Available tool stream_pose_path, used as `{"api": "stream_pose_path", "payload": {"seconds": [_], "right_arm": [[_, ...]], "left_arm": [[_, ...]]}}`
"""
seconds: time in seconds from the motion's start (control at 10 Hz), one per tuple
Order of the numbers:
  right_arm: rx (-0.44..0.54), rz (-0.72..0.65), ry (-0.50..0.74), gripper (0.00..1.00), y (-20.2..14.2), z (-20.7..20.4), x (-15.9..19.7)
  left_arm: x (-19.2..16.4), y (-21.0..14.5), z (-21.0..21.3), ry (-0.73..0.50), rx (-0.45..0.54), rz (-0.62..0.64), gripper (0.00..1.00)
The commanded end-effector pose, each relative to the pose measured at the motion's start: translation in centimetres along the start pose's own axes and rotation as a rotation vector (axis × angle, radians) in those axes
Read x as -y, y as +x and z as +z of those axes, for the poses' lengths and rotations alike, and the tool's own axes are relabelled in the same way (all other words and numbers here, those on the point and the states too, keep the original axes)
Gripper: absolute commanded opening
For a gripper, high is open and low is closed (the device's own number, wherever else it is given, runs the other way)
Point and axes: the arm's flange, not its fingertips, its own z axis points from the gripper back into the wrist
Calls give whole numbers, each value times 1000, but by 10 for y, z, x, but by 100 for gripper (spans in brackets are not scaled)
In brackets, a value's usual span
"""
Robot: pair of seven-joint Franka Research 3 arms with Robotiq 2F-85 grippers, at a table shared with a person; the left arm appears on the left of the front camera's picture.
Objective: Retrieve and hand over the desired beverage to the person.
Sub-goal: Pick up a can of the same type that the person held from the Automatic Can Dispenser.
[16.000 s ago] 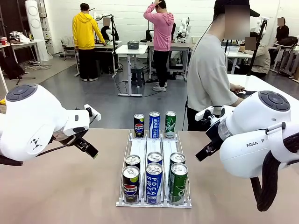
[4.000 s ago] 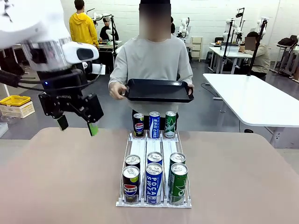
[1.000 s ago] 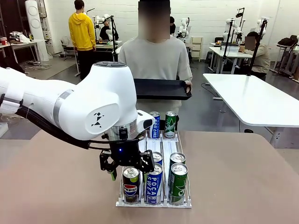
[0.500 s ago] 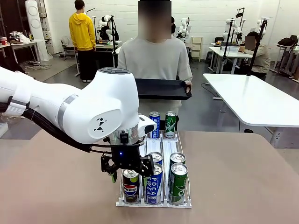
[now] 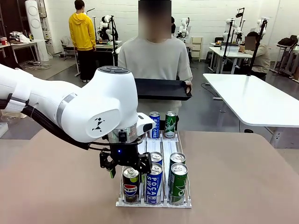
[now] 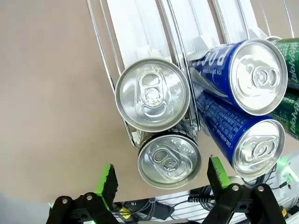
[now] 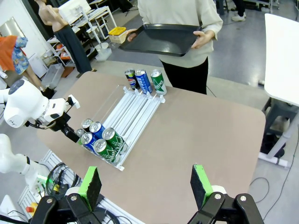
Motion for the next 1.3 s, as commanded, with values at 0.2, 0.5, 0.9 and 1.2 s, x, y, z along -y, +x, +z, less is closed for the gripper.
{"api": "stream_pose_path", "payload": {"seconds": [0.2,0.5,0.9,1.2], "right_arm": [[1,2,14,100,0,-2,-1],[1,2,14,100,0,-2,-1],[1,2,14,100,0,-2,-1],[1,2,14,100,0,-2,-1]], "left_arm": [[-10,2,10,-2,40,-8,100],[-13,6,5,-3,43,14,100],[-8,7,-6,-11,15,58,100],[-8,7,-11,-16,8,114,100]]}}
